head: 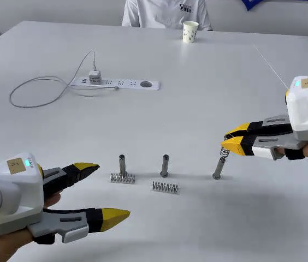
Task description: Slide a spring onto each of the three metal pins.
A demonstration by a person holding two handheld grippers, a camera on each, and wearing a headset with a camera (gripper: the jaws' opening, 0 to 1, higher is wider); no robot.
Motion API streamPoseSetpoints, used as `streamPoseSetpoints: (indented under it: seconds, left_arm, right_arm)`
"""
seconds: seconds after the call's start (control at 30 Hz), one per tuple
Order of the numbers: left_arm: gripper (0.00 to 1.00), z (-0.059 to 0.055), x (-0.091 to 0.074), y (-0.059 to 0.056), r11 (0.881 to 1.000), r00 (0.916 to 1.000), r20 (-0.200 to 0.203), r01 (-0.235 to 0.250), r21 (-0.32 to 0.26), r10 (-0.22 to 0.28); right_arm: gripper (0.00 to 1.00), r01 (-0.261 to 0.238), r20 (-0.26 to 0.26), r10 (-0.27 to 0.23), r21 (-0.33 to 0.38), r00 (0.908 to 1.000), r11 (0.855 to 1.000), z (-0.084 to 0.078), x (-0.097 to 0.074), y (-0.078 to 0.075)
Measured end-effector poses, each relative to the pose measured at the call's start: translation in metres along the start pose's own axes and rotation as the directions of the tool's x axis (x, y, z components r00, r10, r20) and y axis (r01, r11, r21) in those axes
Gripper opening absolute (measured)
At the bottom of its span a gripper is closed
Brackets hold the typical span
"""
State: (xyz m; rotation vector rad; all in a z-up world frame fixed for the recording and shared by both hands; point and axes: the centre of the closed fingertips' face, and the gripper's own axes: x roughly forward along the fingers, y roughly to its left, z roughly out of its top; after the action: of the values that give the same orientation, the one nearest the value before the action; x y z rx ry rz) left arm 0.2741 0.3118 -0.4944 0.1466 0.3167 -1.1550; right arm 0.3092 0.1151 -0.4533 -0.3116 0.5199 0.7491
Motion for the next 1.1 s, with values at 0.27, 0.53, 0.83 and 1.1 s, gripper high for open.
streamPoseSetpoints:
  seconds: [0.27, 0.53, 0.83, 1.1]
  left_arm:
    - [0.72, -0.002, 0.000, -0.001, 1.000, 1.0000, -0.008, -0.002, -0.002, 0.002]
    - [0.71, -0.001, -0.002, -0.002, 1.000, 0.9999, -0.013, -0.009, -0.002, 0.009]
    - [0.71, -0.003, -0.003, -0.004, 1.000, 0.9997, -0.019, -0.012, -0.004, 0.012]
    - [0.71, -0.002, -0.002, -0.002, 1.000, 0.9997, -0.019, -0.014, -0.003, 0.014]
  right_arm:
    - [0.11, 0.004, 0.002, -0.004, 0.018, 1.0000, 1.000, -0.006, 0.002, -0.002]
    - [0.11, -0.004, 0.000, 0.004, 0.021, 1.0000, 1.000, -0.008, 0.006, -0.001]
    - [0.11, -0.005, 0.002, 0.005, 0.040, 1.0000, 0.999, -0.016, 0.009, -0.003]
    - [0.11, -0.008, 0.000, 0.008, 0.055, 1.0000, 0.998, -0.022, 0.013, -0.004]
